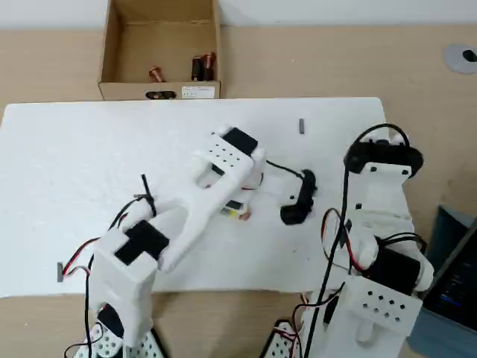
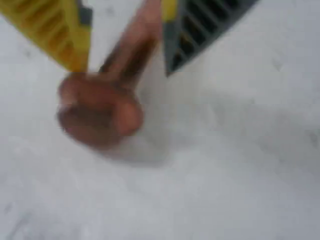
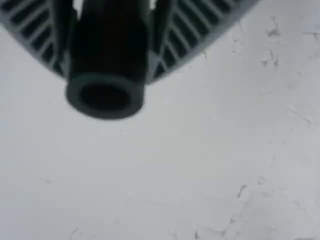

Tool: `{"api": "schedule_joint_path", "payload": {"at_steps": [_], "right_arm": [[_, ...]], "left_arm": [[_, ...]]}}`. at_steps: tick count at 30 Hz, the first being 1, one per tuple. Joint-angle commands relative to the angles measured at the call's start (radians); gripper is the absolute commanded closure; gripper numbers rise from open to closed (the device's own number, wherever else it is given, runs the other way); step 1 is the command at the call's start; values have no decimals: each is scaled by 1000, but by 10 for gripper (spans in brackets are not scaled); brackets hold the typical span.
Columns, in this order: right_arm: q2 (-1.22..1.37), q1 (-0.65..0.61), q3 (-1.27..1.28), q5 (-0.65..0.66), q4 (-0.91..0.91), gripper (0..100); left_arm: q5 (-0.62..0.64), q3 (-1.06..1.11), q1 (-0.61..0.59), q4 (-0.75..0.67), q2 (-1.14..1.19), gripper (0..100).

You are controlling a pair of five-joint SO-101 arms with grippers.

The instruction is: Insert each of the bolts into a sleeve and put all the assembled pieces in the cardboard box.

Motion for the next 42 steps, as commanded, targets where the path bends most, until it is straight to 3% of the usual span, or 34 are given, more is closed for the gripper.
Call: {"api": "schedule_joint_path", "payload": {"at_steps": [1,10,15,21,24,36,42], "right_arm": [[-22,19,-5,15,-20,989],[-22,19,-5,17,-21,989],[-22,18,-5,17,-21,989],[-22,13,-7,17,-21,989],[-22,12,-7,17,-35,989],[-22,8,-47,60,-37,989],[-22,-79,-48,60,-37,989]], "left_arm": [[-26,-51,23,-14,12,885],[-32,-51,21,-15,114,895],[-26,-51,18,-6,119,995],[-20,-112,-20,87,97,992],[40,-181,-44,127,94,992],[192,-399,-250,305,94,993],[315,-486,-379,382,94,994]]}}
